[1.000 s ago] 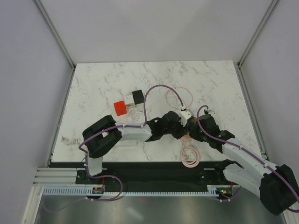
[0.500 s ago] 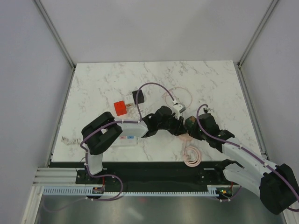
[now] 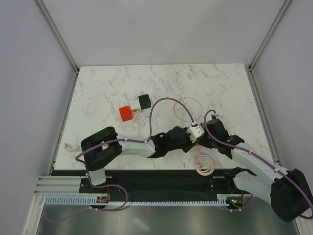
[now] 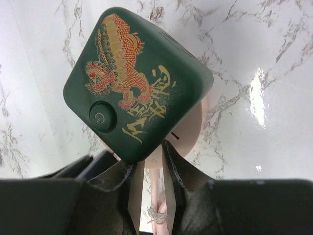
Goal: Pull the plug off the socket
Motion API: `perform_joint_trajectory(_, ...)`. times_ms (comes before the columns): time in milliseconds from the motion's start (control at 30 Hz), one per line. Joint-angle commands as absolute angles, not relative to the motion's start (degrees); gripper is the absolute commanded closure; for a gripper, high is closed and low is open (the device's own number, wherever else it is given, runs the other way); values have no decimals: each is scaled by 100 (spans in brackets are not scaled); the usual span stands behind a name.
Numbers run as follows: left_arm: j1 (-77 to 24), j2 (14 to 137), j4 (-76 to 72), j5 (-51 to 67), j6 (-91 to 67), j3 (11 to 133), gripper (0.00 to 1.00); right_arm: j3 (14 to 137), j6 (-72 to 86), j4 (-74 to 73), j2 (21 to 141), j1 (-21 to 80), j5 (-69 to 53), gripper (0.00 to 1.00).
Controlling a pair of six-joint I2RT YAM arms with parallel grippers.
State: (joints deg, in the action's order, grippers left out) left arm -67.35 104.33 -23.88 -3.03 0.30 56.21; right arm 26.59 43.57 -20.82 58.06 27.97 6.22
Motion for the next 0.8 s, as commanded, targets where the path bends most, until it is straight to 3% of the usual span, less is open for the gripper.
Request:
perform_joint_trajectory(0, -6891, 9914, -4071, 211, 589, 5414, 98, 2443, 4324, -2681, 6047, 2804, 598, 70)
perform_joint_trajectory(333, -6426, 9335, -2841, -413, -298, 5713, 98, 2443, 4333, -2637, 6003, 2804, 562, 70)
perform_joint_trajectory(567, -5345, 8903, -1988, 517, -983, 6002, 98, 2408, 4324, -2602, 5959, 2804, 519, 70)
perform_joint_trajectory(767, -4448, 10052, -266, 1564, -1178, 8022, 98, 2434, 4315, -2549, 5968, 2804, 483, 69)
